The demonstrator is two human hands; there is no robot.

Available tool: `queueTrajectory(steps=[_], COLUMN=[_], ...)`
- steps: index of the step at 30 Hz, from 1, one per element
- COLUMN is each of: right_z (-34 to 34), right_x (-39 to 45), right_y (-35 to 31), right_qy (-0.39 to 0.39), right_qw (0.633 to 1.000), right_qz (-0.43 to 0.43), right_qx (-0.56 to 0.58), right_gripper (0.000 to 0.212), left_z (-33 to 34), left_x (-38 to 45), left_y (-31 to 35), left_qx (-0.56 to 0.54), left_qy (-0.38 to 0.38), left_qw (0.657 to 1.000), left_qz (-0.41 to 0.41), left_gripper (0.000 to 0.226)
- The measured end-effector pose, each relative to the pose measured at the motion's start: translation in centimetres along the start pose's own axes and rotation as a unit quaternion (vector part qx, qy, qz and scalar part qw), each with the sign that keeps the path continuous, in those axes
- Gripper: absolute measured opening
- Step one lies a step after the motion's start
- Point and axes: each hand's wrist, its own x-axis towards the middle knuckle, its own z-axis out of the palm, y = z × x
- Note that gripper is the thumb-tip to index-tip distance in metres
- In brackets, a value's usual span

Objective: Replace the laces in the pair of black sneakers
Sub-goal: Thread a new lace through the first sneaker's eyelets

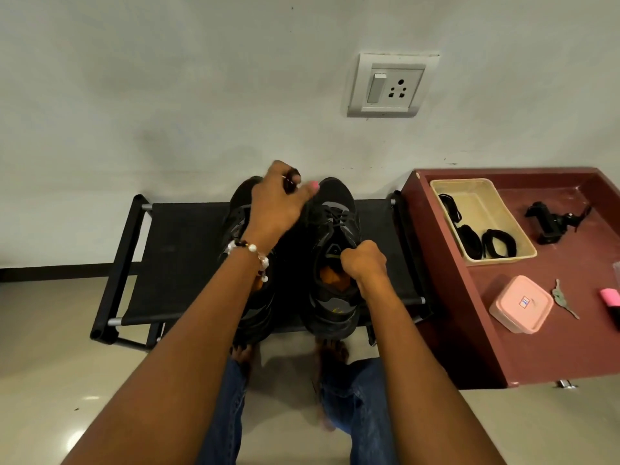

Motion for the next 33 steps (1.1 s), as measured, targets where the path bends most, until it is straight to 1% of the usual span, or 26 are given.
queueTrajectory(steps=[1,2,3,4,5,6,8,9,10,11,12,13,15,16,17,18,20,21,22,23,24,26,27,28,30,33], right_z=[0.0,0.0,0.0,0.0,0.0,0.0,0.1,0.1,0.2,0.2,0.3,0.3,0.2,0.2,0.2,0.2,0.2,0.2,0.2,0.2,0.2,0.1,0.1,0.1,0.1,0.2], right_x=[0.0,-0.1,-0.1,0.0,-0.1,-0.1,0.0,0.0,0.0,0.0,0.1,0.1,0.1,0.1,0.2,0.2,0.3,0.3,0.3,0.2,0.2,0.2,0.2,0.2,0.2,0.2], right_y=[0.0,0.0,-0.1,-0.1,-0.1,-0.1,-0.1,-0.1,-0.1,-0.1,-0.1,-0.2,-0.1,-0.1,0.0,0.0,0.0,-0.1,-0.1,-0.1,-0.1,-0.1,-0.1,-0.1,-0.2,-0.1], right_qy=[0.000,0.001,0.001,0.001,0.003,0.004,0.009,0.012,0.013,0.012,0.011,0.009,0.007,0.007,0.006,0.004,0.002,0.002,0.002,0.001,0.001,0.002,0.003,0.004,0.004,0.008], right_qw=[1.000,1.000,1.000,1.000,1.000,1.000,1.000,1.000,1.000,1.000,1.000,1.000,1.000,1.000,1.000,1.000,1.000,1.000,1.000,1.000,1.000,1.000,1.000,1.000,1.000,1.000], right_qz=[0.001,0.002,0.003,0.004,0.006,0.007,0.005,0.004,0.004,0.005,0.006,0.007,0.008,0.007,0.005,0.004,0.004,0.005,0.006,0.007,0.008,0.008,0.009,0.011,0.011,0.013], right_qx=[0.001,0.002,0.004,0.007,0.010,0.012,0.012,0.012,0.013,0.013,0.014,0.015,0.014,0.012,0.009,0.008,0.007,0.007,0.006,0.006,0.006,0.003,0.003,0.003,0.008,0.012], right_gripper=[0.005,0.005,0.006,0.005,0.005,0.005,0.005,0.005,0.005,0.004,0.004,0.004,0.005,0.005,0.004,0.004,0.004,0.004,0.005,0.005,0.005,0.007,0.008,0.008,0.009,0.012], left_z=[0.3,0.7,1.1,1.4,1.5,1.6,1.5,1.4,1.4,1.5,1.5,1.4,1.3,1.2,1.2,1.2,1.2,1.3,1.4,1.7,2.1,3.0,3.3,3.5,3.7,3.6], left_x=[0.0,-0.1,-0.2,-0.3,-0.3,-0.2,-0.4,-0.5,-0.7,-0.8,-0.8,-0.7,-0.6,-0.7,-0.7,-0.7,-0.7,-0.6,-0.5,-0.3,-0.1,0.0,-0.1,-0.2,-0.1,0.1], left_y=[-0.6,-1.1,-1.4,-1.6,-1.7,-1.6,-1.4,-1.4,-1.4,-1.4,-1.5,-1.4,-1.3,-1.2,-1.1,-1.2,-1.3,-1.4,-1.5,-1.6,-1.8,-2.3,-2.4,-2.6,-3.0,-3.1], left_qx=[0.128,0.220,0.287,0.322,0.323,0.290,0.175,0.135,0.123,0.141,0.183,0.236,0.325,0.351,0.377,0.414,0.495,0.518,0.524,0.515,0.490,0.419,0.389,0.369,0.352,0.381], left_qy=[-0.047,-0.112,-0.163,-0.181,-0.170,-0.137,-0.054,-0.030,-0.020,-0.019,-0.027,-0.039,-0.063,-0.062,-0.048,-0.025,0.022,0.040,0.049,0.040,0.013,-0.063,-0.084,-0.086,-0.075,-0.077], left_qw=[0.990,0.967,0.942,0.927,0.928,0.944,0.981,0.990,0.992,0.990,0.983,0.971,0.944,0.934,0.925,0.910,0.868,0.853,0.848,0.853,0.867,0.901,0.914,0.922,0.930,0.919], left_qz=[0.047,0.064,0.067,0.071,0.078,0.083,0.061,0.042,0.024,0.016,0.016,0.019,0.022,0.018,0.016,0.016,0.036,0.051,0.068,0.082,0.094,0.091,0.083,0.078,0.076,0.069], left_gripper=[0.026,0.029,0.030,0.028,0.026,0.024,0.023,0.021,0.018,0.013,0.007,0.012,0.043,0.054,0.058,0.057,0.044,0.038,0.035,0.032,0.031,0.026,0.024,0.021,0.018,0.027])
